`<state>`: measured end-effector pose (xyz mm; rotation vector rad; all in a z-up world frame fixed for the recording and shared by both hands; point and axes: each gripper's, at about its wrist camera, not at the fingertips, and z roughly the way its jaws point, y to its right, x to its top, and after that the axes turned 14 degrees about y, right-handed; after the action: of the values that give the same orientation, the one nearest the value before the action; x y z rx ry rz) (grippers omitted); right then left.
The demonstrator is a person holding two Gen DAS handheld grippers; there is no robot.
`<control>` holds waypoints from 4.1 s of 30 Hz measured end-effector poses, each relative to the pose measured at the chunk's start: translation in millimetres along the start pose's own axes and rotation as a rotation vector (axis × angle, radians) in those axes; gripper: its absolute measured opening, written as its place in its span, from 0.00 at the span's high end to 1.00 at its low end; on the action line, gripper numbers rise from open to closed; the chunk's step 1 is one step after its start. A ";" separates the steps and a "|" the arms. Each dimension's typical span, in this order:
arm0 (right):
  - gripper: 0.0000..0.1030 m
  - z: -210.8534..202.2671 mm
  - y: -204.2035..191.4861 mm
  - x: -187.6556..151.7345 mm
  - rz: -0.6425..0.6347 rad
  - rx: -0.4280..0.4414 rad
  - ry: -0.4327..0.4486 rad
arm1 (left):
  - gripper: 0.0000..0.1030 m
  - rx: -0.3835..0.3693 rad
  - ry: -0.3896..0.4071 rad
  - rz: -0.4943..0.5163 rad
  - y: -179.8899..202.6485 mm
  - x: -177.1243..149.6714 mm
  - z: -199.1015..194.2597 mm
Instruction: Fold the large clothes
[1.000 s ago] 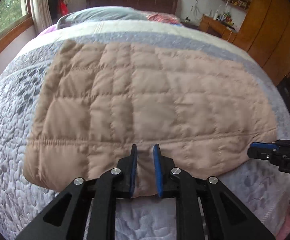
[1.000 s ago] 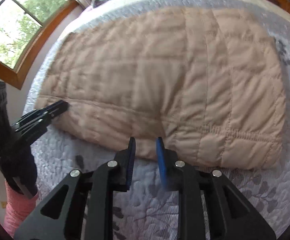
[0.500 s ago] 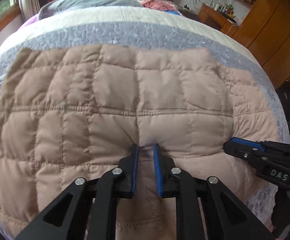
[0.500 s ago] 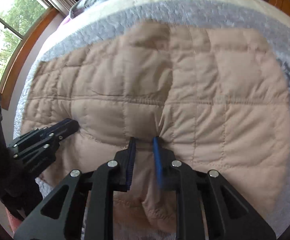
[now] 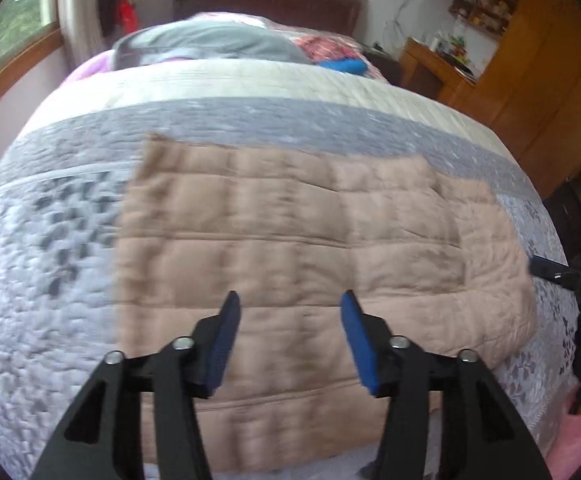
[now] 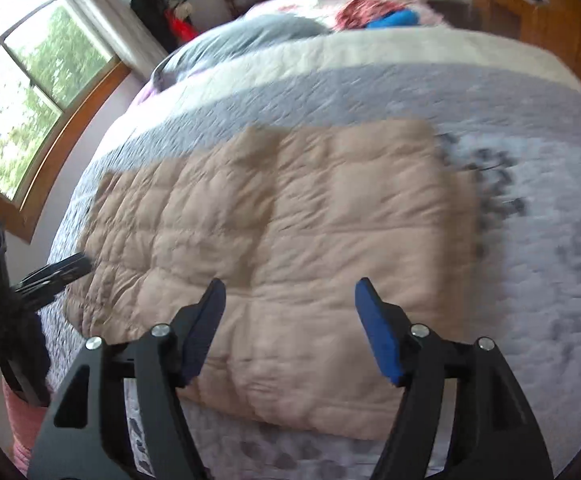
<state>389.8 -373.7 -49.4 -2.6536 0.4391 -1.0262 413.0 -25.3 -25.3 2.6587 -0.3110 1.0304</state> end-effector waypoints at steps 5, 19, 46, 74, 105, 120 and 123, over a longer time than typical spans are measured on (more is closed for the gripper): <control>0.21 5.9 66.1 3.6 0.115 -0.057 -0.056 | 0.37 0.041 -0.053 -0.118 -88.2 0.0 6.8; 0.14 67.7 107.8 -19.5 0.293 0.103 -0.154 | 0.22 -0.305 -0.155 -0.333 -114.0 -16.7 85.4; 0.84 -72.6 -11.4 -44.0 0.067 0.316 -0.008 | 0.83 -0.299 0.039 -0.233 -62.8 -29.9 -90.9; 0.61 -21.9 -30.2 -138.6 0.033 0.140 -0.140 | 0.57 -0.130 -0.055 -0.327 -139.6 -141.7 -56.0; 0.62 -22.4 -96.7 -176.8 -0.202 0.069 -0.167 | 0.56 0.067 0.020 -0.005 -70.9 -167.9 -72.0; 0.61 -87.3 -89.6 -163.5 -0.238 0.073 -0.135 | 0.53 0.099 0.063 -0.368 -105.3 -231.5 -181.4; 0.61 -81.6 -78.6 -170.3 -0.225 0.048 -0.155 | 0.53 0.055 0.071 -0.502 -118.3 -254.0 -182.0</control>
<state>228.3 -249.3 -67.0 -2.7596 0.0834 -0.8687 150.4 170.8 -90.1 2.5350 0.3874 0.9674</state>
